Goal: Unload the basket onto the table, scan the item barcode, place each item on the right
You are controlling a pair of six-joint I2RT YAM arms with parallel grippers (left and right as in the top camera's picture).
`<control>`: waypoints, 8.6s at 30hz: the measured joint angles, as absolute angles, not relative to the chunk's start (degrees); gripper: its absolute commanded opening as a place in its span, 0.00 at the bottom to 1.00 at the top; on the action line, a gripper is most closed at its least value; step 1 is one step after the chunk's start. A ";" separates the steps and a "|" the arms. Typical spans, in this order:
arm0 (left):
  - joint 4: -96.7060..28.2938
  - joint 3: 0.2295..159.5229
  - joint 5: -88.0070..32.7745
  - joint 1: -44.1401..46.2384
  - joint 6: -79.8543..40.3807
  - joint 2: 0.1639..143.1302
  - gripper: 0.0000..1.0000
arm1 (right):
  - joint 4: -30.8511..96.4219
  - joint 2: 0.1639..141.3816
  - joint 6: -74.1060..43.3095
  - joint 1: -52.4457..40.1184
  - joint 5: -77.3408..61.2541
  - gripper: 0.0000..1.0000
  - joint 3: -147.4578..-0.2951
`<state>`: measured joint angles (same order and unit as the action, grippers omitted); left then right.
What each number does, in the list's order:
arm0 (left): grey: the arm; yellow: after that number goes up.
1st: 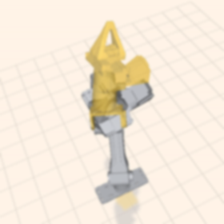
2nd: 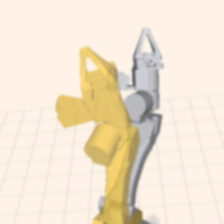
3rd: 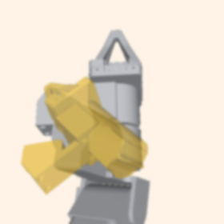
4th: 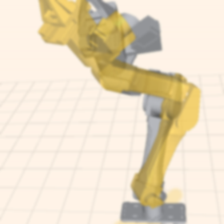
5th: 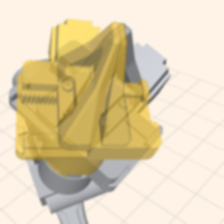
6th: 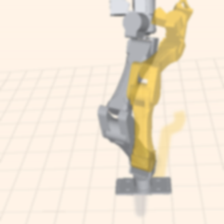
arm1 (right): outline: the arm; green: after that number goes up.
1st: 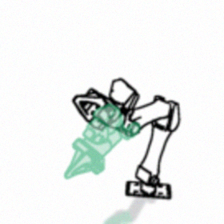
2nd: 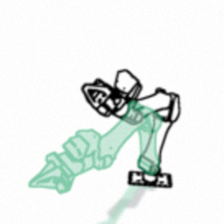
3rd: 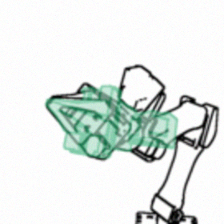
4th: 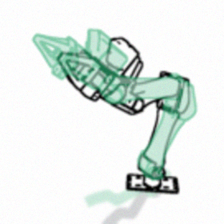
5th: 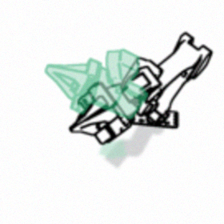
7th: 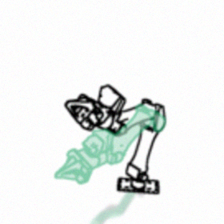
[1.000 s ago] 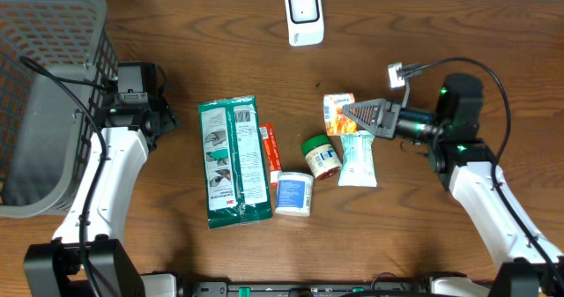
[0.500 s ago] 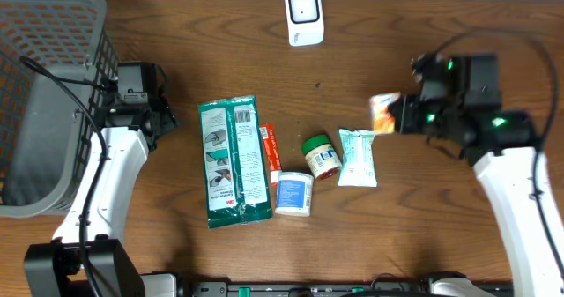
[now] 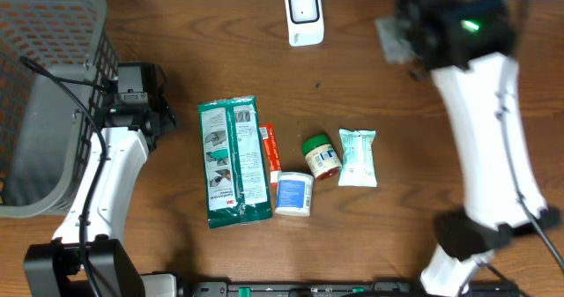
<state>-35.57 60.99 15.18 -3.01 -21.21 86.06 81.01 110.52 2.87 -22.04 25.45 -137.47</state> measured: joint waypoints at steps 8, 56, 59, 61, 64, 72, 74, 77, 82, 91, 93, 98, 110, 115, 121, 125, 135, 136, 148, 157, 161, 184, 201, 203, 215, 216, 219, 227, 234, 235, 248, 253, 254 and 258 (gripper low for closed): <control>-35.51 60.99 15.18 -3.01 -21.21 86.08 0.86 | 57.30 124.95 26.30 -33.21 43.38 0.01 -144.86; -35.55 60.99 15.20 -3.01 -21.21 86.08 0.86 | 25.30 153.75 47.88 -27.33 27.38 0.01 -145.01; -35.57 60.99 15.20 -3.01 -21.21 86.08 0.86 | 25.36 153.75 47.11 -27.27 26.96 0.01 -145.01; -35.57 60.99 15.18 -3.01 -21.21 86.08 0.86 | 25.34 153.75 46.96 -27.22 26.83 0.01 -145.01; -35.57 60.99 15.18 -3.01 -21.21 86.08 0.86 | 25.36 153.75 46.98 -27.16 26.76 0.01 -145.01; -35.57 60.99 15.18 -3.01 -21.21 86.08 0.86 | 24.56 153.75 46.96 -27.11 26.76 0.01 -145.01; -35.57 60.99 15.20 -3.01 -21.21 86.08 0.86 | 24.95 153.73 46.57 -27.11 26.61 0.01 -145.01; -35.57 60.99 15.20 -3.01 -21.21 86.08 0.86 | 27.99 153.14 44.71 -27.09 24.64 0.01 -144.92; -35.62 60.99 15.20 -3.01 -21.19 86.08 0.86 | 39.59 145.91 37.80 -26.63 17.41 0.01 -144.14; -35.57 60.99 15.20 -3.01 -21.21 86.08 0.86 | 69.17 120.97 28.27 -21.26 13.34 0.01 -145.69; -35.57 60.99 15.20 -3.01 -21.21 86.08 0.86 | 76.55 118.50 26.72 -18.24 13.30 0.01 -146.30; -35.57 60.99 15.18 -3.01 -21.21 86.08 0.86 | 89.08 119.81 19.18 -7.03 12.93 0.01 -144.49; -35.57 60.99 15.20 -3.01 -21.21 86.08 0.86 | 73.73 123.83 -0.08 22.00 10.68 0.01 -111.37; -35.57 60.99 15.20 -3.01 -21.21 86.08 0.86 | 62.46 123.85 -1.13 27.97 8.69 0.08 -99.07; -35.57 60.99 15.20 -3.01 -21.21 86.08 0.86 | 58.35 123.87 -2.37 33.78 2.76 0.52 -95.07; -35.55 60.99 15.20 -3.01 -21.21 86.08 0.86 | 60.03 123.87 -2.50 35.55 -0.75 0.99 -95.22; -35.57 60.99 15.20 -3.01 -21.21 86.08 0.86 | 67.90 123.87 -2.42 37.06 -3.29 0.99 -101.58; -35.55 60.99 15.20 -3.01 -21.21 86.08 0.86 | 68.69 123.87 -2.42 37.06 -3.25 0.99 -102.39; -35.57 60.99 15.20 -3.01 -21.21 86.08 0.86 | 78.78 123.83 -2.44 36.99 -24.12 0.92 -111.96; -35.57 60.99 15.20 -3.01 -21.21 86.08 0.86 | 86.17 123.83 6.72 31.97 -38.65 0.82 -111.57; -35.57 60.99 15.20 -3.01 -21.21 86.08 0.86 | 86.28 123.83 9.91 25.74 -39.53 0.78 -110.98; -35.57 60.99 15.20 -3.01 -21.21 86.08 0.86 | 63.29 123.52 11.99 -3.73 -33.41 0.65 -84.97; -35.57 60.99 15.20 -3.01 -21.21 86.08 0.86 | 62.94 122.61 9.93 -3.68 -29.58 0.10 -81.62; -35.57 60.99 15.20 -3.01 -21.21 86.08 0.86 | 63.57 122.61 9.89 -0.86 -29.54 0.11 -81.58; -35.57 60.99 15.20 -3.01 -21.21 86.08 0.86 | 65.17 122.63 4.82 17.61 -34.30 0.71 -81.28; -35.57 60.99 15.18 -3.01 -21.21 86.08 0.86 | 65.25 122.63 4.54 18.35 -35.90 0.73 -81.25; -35.55 60.99 15.20 -3.01 -21.21 86.08 0.86 | 66.02 122.63 4.10 20.27 -38.28 0.73 -81.25; -35.57 60.99 15.18 -3.01 -21.21 86.08 0.86 | 66.96 122.63 3.88 20.29 -36.93 0.73 -80.58; -35.57 60.99 15.20 -3.01 -21.21 86.08 0.86 | 64.16 121.67 2.24 15.22 -37.87 0.72 -78.22; -35.57 60.99 15.18 -3.01 -21.21 86.08 0.86 | 63.42 121.27 1.61 14.57 -37.52 0.70 -77.71; -35.57 60.99 15.20 -3.01 -21.21 86.08 0.86 | 55.61 119.83 -2.20 13.21 -38.13 0.10 -72.16; -35.57 60.99 15.20 -3.01 -21.21 86.08 0.86 | 57.65 120.44 0.32 13.45 -39.83 0.01 -72.60; -35.57 60.99 15.20 -3.01 -21.21 86.08 0.86 | 58.50 120.55 1.23 13.56 -40.56 0.01 -72.77; -35.57 60.99 15.18 -3.01 -21.21 86.08 0.86 | 62.52 120.49 6.02 14.22 -43.44 0.01 -73.34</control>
